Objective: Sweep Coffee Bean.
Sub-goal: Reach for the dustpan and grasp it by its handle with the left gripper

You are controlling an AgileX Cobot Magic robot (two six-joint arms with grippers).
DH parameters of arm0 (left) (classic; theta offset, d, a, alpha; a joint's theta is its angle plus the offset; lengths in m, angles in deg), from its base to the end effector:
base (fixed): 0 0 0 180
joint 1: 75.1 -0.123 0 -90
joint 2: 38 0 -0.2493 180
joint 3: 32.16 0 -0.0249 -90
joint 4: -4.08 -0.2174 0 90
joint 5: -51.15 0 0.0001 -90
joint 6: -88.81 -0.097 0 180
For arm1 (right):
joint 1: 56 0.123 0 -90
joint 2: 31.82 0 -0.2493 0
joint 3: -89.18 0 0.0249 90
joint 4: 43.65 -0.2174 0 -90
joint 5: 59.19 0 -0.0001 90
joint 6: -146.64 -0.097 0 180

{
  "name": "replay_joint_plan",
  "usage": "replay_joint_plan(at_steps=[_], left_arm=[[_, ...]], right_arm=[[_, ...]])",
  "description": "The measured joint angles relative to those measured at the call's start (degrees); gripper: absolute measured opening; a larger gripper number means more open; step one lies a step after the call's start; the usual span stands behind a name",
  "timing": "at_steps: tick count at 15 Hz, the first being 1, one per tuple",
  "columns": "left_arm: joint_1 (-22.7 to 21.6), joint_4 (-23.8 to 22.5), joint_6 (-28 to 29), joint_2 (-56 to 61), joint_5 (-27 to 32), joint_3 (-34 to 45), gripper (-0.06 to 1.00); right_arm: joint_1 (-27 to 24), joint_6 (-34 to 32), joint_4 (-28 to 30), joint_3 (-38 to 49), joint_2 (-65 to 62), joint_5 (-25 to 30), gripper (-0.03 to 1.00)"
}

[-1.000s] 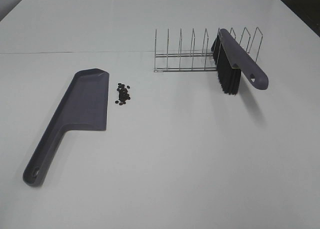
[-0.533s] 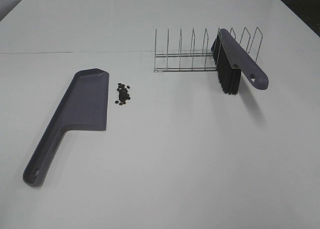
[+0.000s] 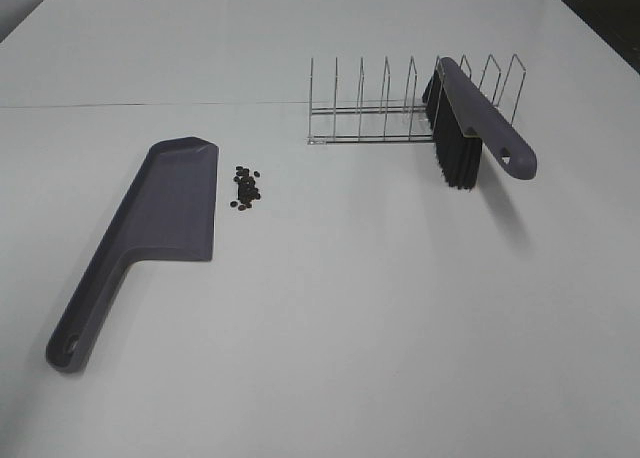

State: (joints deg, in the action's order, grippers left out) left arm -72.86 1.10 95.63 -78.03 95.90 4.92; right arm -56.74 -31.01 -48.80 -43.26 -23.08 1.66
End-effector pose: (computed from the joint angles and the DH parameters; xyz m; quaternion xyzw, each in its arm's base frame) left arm 0.0979 -0.0003 0.3049 -0.0277 0.8733 -0.0135 0.4862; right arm 0.0068 0.0075 0.2582 -0.0138 0.8524 0.0308 0.5219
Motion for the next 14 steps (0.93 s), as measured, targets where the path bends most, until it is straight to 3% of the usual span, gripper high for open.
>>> replay_joint_plan(at_steps=[3, 8, 14], left_arm=[[0.0, 2.69, -0.63, -14.55, 0.29, -7.85, 0.66], [0.17, 13.12, -3.84, -40.22, 3.27, -22.23, 0.67], [4.81, 13.98, -4.18, -58.16, 6.93, -25.1, 0.73]], right_arm=[[0.0, 0.0, 0.0, 0.0, 0.0, 0.0, 0.72], [0.0, 0.0, 0.0, 0.0, 0.0, 0.0, 0.72], [0.0, 0.0, 0.0, 0.0, 0.0, 0.0, 0.72]])
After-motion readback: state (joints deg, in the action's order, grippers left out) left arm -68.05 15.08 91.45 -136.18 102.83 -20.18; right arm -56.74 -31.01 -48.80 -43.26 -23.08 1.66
